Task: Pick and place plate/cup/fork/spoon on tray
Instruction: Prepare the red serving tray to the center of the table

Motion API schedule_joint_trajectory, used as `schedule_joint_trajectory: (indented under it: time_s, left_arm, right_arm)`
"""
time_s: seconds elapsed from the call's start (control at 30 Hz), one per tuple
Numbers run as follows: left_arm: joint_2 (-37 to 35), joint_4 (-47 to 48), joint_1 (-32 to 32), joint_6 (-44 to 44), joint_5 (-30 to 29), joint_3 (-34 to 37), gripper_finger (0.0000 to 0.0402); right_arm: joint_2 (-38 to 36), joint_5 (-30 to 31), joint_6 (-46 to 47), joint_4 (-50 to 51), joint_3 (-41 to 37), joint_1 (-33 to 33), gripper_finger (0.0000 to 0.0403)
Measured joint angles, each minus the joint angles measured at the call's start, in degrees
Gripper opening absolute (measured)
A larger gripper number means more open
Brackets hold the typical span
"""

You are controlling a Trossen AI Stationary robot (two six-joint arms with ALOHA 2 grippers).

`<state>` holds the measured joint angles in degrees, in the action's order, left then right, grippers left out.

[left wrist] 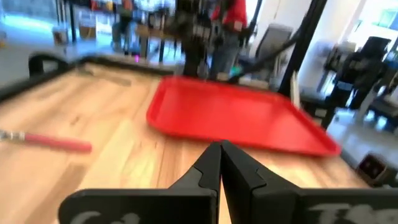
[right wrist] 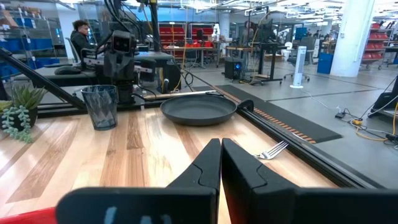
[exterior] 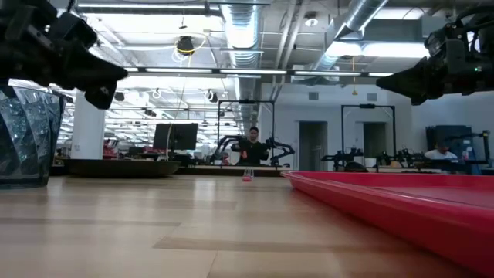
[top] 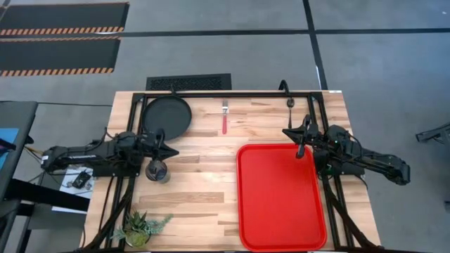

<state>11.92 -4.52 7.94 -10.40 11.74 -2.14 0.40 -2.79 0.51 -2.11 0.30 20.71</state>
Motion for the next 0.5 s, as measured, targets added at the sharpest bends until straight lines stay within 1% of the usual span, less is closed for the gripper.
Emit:
schedule_joint_trajectory:
  time_s: [0.13,0.4,0.5]
  left_arm:
    - [8.2,-3.3,0.0,3.3,0.0,-4.2,0.0000]
    - [27.7,-7.7,0.0,8.5,-2.7,-13.2,0.0000]
    - [35.3,-9.0,0.0,8.7,-3.1,-17.1,0.0000]
  right_arm:
    - [0.0,0.0,0.0,0.0,0.0,0.0,0.0038]
    - [0.0,0.0,0.0,0.0,0.0,0.0,0.0038]
    - [0.0,0.0,0.0,0.0,0.0,0.0,0.0038]
